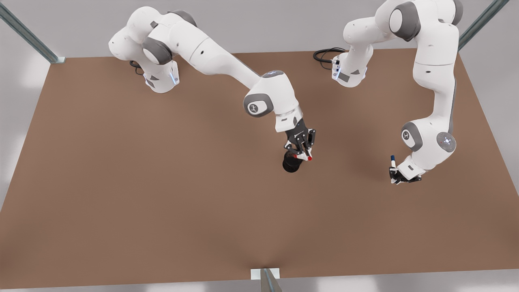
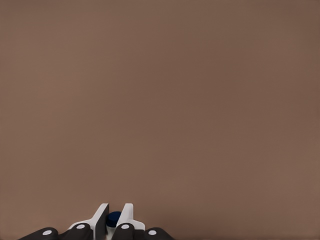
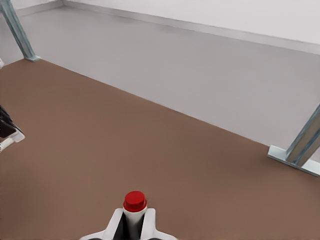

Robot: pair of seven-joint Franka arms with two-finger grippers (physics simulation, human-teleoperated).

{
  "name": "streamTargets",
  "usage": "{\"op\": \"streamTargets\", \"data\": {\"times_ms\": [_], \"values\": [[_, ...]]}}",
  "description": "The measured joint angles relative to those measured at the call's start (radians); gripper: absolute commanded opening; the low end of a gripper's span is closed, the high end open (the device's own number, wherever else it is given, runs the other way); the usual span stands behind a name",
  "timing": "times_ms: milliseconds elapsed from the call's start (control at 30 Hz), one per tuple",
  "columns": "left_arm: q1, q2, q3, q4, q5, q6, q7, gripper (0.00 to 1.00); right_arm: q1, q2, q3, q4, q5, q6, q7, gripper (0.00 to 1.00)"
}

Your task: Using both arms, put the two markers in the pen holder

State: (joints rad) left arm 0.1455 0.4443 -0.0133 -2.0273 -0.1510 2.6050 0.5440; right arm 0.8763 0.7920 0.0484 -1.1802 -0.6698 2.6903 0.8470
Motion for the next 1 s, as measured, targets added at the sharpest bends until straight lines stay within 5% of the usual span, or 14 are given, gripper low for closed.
{"op": "streamTargets", "data": {"times_ms": [233,267,300,433,467,600,633,667,833,1000], "values": [[0.001,-0.055,-0.002,0.024,-0.013,-0.031,-0.001,0.21,0.006,0.026,-0.004,-0.042,-0.123,0.040,0.141,0.21],[0.003,-0.089,-0.002,0.041,-0.014,-0.058,-0.001,0.21,0.011,0.025,-0.004,-0.071,-0.142,0.045,0.161,0.40],[0.005,-0.119,-0.002,0.060,-0.015,-0.090,-0.001,0.21,0.013,0.027,-0.003,-0.098,-0.170,0.048,0.183,0.96],[0.006,-0.169,-0.002,0.143,-0.026,-0.248,0.000,0.21,-0.051,-0.054,0.033,-0.195,-0.246,0.048,0.267,1.00],[0.004,-0.174,-0.003,0.158,-0.030,-0.288,0.000,0.21,-0.196,-0.130,0.146,-0.271,-0.256,0.041,0.283,1.00],[0.003,-0.182,-0.031,0.222,-0.095,-0.449,0.004,0.21,-0.945,-0.240,0.873,-0.351,-0.247,-0.177,0.276,1.00],[-0.001,-0.181,-0.051,0.234,-0.128,-0.484,0.005,0.21,-1.080,-0.298,0.953,-0.353,-0.173,-0.253,0.259,1.00],[-0.024,-0.171,-0.068,0.260,-0.162,-0.513,0.006,0.21,-1.137,-0.380,0.915,-0.343,-0.070,-0.338,0.236,1.00],[-0.263,-0.138,-0.086,0.296,-0.322,-0.519,0.010,0.21,-0.996,-0.686,0.211,-0.353,0.401,-0.755,0.036,1.00],[-0.395,-0.155,-0.087,0.259,-0.369,-0.419,0.001,0.21,-0.945,-0.394,0.103,-0.015,0.547,-0.969,-0.182,1.00]]}}
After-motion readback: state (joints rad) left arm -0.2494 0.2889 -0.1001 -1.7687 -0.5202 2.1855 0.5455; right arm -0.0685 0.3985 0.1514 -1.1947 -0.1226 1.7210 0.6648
